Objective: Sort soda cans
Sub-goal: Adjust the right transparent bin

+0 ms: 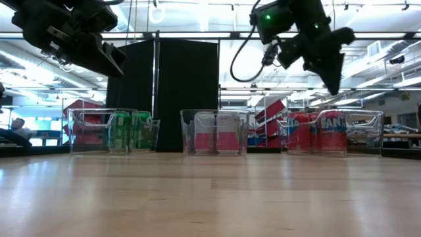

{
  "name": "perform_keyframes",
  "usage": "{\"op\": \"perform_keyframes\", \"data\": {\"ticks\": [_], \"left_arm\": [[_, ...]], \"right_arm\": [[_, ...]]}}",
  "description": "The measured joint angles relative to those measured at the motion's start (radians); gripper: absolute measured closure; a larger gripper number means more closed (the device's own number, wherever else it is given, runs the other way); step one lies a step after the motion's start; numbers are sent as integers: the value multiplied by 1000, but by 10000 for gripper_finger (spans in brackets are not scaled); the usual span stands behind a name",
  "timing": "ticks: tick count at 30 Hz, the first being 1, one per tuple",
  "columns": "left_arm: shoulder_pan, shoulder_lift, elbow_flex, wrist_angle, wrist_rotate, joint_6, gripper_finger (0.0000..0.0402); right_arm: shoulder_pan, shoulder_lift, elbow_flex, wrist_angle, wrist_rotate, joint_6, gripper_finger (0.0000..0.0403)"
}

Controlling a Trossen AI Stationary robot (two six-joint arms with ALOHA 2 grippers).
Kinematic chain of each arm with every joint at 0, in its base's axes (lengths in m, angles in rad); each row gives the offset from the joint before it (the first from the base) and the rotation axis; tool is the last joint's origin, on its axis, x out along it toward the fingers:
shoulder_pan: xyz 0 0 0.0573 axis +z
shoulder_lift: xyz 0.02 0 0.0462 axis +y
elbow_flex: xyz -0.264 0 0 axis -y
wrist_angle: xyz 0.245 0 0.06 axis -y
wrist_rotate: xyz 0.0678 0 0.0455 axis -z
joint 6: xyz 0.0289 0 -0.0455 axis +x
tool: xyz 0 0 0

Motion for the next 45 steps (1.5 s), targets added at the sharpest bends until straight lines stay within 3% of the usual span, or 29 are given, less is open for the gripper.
{"op": "perform_keyframes", "data": {"ticks": [17,38,45], "left_arm": [[-7,0,0,26,-23,0,401],[-7,0,0,20,-35,-5,401],[-7,0,0,20,-35,-5,401]], "right_arm": [[-59,0,-251,84,149,25,403],[-108,-2,-248,336,189,73,403],[-75,8,-148,320,179,72,403]]}}
